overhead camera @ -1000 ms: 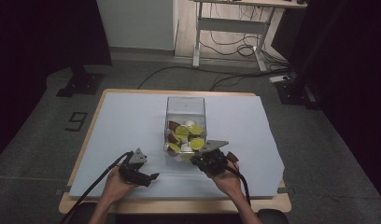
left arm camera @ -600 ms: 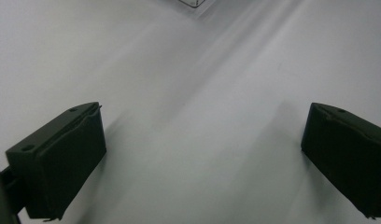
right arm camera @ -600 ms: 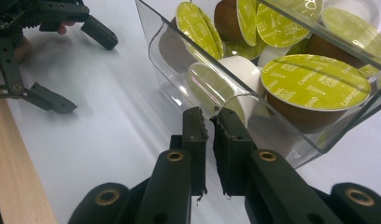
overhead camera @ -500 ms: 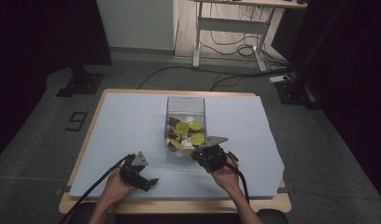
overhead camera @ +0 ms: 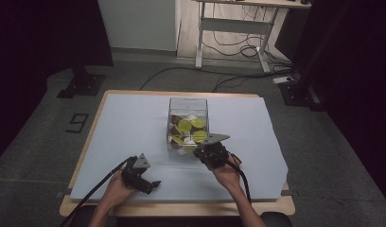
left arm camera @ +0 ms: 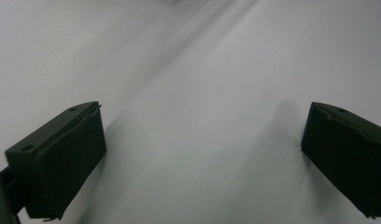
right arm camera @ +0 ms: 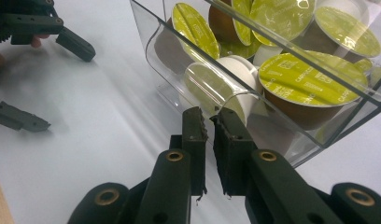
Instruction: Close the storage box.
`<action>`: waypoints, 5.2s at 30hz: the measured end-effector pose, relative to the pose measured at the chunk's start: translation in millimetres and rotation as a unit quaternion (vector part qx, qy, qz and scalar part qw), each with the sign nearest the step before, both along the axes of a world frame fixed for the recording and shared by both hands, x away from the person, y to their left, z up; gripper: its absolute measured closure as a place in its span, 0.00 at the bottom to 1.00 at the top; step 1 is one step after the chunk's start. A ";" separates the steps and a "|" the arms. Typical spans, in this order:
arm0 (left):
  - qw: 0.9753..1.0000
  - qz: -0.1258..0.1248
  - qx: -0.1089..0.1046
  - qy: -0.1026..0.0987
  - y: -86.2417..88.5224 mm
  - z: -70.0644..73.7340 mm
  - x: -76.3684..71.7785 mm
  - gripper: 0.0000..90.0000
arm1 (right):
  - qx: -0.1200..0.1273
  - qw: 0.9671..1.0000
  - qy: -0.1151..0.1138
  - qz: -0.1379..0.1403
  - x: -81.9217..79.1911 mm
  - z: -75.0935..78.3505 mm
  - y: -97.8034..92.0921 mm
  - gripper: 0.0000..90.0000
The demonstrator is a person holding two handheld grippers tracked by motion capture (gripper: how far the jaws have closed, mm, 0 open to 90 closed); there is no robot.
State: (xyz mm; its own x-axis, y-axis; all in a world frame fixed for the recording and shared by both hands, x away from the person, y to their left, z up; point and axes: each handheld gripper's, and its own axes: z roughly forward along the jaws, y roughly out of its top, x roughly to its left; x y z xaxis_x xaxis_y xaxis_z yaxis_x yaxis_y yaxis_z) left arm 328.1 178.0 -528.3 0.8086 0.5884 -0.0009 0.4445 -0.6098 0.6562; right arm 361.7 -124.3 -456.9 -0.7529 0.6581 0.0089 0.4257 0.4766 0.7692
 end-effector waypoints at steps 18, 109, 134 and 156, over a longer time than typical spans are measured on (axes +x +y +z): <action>1.000 0.001 0.000 -0.001 -0.2 0.0 -0.1 0.00 | -0.013 1.000 -0.015 -0.020 18.9 -0.6 5.0 0.92; 1.000 0.001 0.000 -0.001 -0.1 -0.1 -0.1 0.00 | -0.047 0.997 -0.031 -0.053 3.1 16.8 -55.1 0.15; 1.000 0.001 -0.001 -0.001 -0.2 -0.3 -0.1 0.00 | -0.064 0.993 -0.037 -0.096 -15.9 8.9 -104.2 0.04; 1.000 0.001 0.000 -0.001 -0.2 -0.3 -0.2 0.00 | -0.070 0.990 -0.010 -0.124 -28.2 -31.7 -139.7 0.03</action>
State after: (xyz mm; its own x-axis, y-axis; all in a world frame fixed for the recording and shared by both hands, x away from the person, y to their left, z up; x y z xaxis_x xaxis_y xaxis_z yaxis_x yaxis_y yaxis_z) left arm 327.9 177.9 -528.5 0.8073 0.5902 0.0008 0.4442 -0.6084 0.6577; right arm 333.6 -264.0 -488.6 -0.5668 0.8166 -0.1091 0.5277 0.4615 0.7131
